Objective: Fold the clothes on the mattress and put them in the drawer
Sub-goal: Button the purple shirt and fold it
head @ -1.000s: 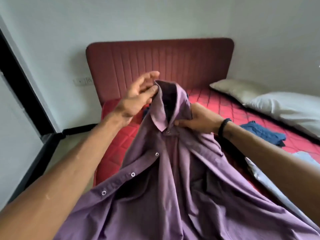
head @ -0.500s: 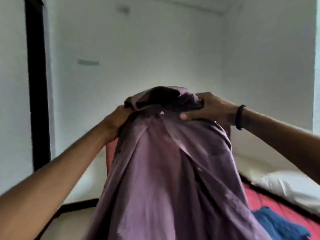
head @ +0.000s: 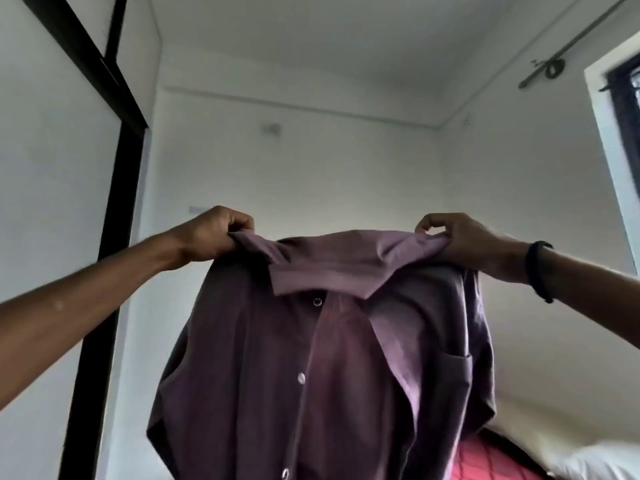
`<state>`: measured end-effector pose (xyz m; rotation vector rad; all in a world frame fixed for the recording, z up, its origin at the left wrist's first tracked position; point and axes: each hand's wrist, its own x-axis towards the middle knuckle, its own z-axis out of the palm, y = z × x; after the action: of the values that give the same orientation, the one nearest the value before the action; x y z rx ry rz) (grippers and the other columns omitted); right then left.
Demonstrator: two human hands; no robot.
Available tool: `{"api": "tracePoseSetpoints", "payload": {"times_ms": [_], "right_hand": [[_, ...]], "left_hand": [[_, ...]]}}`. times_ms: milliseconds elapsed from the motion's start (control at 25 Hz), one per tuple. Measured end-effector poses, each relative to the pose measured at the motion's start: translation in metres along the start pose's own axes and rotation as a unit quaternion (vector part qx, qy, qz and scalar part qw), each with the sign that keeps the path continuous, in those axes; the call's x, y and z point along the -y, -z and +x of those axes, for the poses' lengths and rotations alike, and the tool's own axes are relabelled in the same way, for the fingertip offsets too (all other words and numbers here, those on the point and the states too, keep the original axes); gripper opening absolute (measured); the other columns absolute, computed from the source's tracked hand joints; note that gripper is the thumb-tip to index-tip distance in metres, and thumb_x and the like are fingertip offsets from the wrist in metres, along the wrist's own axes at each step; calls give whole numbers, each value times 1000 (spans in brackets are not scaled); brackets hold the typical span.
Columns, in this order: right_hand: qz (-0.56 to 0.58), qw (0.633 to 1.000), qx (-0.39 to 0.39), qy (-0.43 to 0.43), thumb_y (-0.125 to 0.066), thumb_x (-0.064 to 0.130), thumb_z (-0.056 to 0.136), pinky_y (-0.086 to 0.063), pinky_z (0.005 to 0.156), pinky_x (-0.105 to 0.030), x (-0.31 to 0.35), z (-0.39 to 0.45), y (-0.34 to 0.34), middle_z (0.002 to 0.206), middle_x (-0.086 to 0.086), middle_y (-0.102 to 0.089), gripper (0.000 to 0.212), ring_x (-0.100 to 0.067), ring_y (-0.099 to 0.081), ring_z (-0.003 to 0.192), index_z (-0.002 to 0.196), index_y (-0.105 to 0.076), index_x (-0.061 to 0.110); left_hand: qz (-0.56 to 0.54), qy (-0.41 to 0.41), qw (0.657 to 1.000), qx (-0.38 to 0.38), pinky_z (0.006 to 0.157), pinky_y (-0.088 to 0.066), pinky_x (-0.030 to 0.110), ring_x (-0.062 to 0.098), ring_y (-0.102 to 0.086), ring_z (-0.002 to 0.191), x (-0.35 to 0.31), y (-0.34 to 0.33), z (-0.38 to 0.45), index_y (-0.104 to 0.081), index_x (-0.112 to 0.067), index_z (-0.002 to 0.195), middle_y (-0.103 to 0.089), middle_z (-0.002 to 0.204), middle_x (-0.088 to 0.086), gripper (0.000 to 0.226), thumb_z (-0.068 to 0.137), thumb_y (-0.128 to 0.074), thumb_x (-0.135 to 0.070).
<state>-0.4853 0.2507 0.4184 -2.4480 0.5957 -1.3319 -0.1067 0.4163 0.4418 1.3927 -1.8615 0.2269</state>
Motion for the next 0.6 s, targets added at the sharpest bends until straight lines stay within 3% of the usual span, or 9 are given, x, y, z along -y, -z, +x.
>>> {"api": "tracePoseSetpoints", "payload": {"times_ms": [80, 120, 200, 240, 280, 360, 480, 560, 600], "right_hand": [[-60, 998, -9, -7, -84, 10, 82, -50, 59, -19, 16, 1, 18, 75, 1, -75, 17, -7, -62, 65, 87, -73, 21], [-64, 998, 20, -16, -87, 15, 80, -53, 63, -20, 22, 0, 27, 79, 3, -76, 15, -9, -66, 70, 87, -76, 21], [-37, 987, 151, -51, -88, 21, 78, -58, 79, -26, 35, -11, 37, 93, -2, -79, 18, -18, -74, 88, 93, -80, 15], [-13, 981, 183, -59, -88, 21, 77, -57, 77, -26, 37, -17, 38, 92, -4, -78, 17, -20, -73, 89, 89, -79, 14], [2, 985, 163, -52, -90, 24, 73, -53, 69, -23, 34, -18, 41, 82, -3, -73, 18, -19, -68, 82, 78, -76, 15], [-6, 997, 64, -49, -97, 37, 62, -36, 53, -26, 23, -15, 49, 63, -1, -53, 41, -16, -48, 66, 58, -59, 21], [-213, 974, -41, -60, -92, 47, 60, -27, 51, -29, 6, -19, 53, 53, 7, -46, 48, -15, -45, 57, 53, -52, 22], [-382, 910, -155, -51, -79, 45, 65, -36, 51, -27, 12, -21, 55, 58, 7, -58, 25, -22, -57, 59, 68, -59, 32], [-415, 894, -151, -70, -77, 43, 71, -40, 52, -27, 21, -20, 56, 64, 2, -63, 20, -25, -60, 61, 75, -61, 32]], "left_hand": [[-99, 9, 995, -20, 61, -31, 30, 11, -41, 65, 0, 10, -3, -49, -23, 61, -43, 70, 6, 30, 79, -64, -4], [-152, 14, 988, -6, 60, -32, 29, 12, -40, 65, 2, 11, -3, -46, -24, 62, -41, 71, 7, 36, 83, -67, -3], [-194, 32, 980, 15, 55, -38, 24, 13, -47, 63, 4, 8, -5, -50, -22, 67, -50, 69, 7, 36, 88, -73, -3], [-171, 43, 984, 20, 56, -43, 24, 16, -54, 65, 6, 8, -6, -58, -21, 72, -61, 73, 8, 28, 85, -78, -7], [-122, 60, 990, 23, 58, -47, 26, 18, -61, 69, 7, 9, -10, -64, -20, 80, -69, 79, 9, 23, 80, -86, -14], [-21, 79, 996, 37, 65, -48, 29, 15, -65, 72, 4, 10, -18, -68, -12, 88, -73, 80, 4, 40, 70, -95, -35], [11, 37, 999, 25, 67, -43, 32, 11, -58, 68, -7, 11, -12, -67, -7, 77, -64, 71, 1, 49, 72, -89, -50], [73, -17, 993, -90, 64, -41, 32, 11, -54, 62, -13, 14, -6, -67, -13, 70, -63, 64, 0, 45, 79, -81, -55], [135, -49, 975, -171, 63, -41, 33, 13, -54, 59, -13, 15, -1, -66, -15, 71, -62, 62, -1, 46, 84, -75, -59]]}}
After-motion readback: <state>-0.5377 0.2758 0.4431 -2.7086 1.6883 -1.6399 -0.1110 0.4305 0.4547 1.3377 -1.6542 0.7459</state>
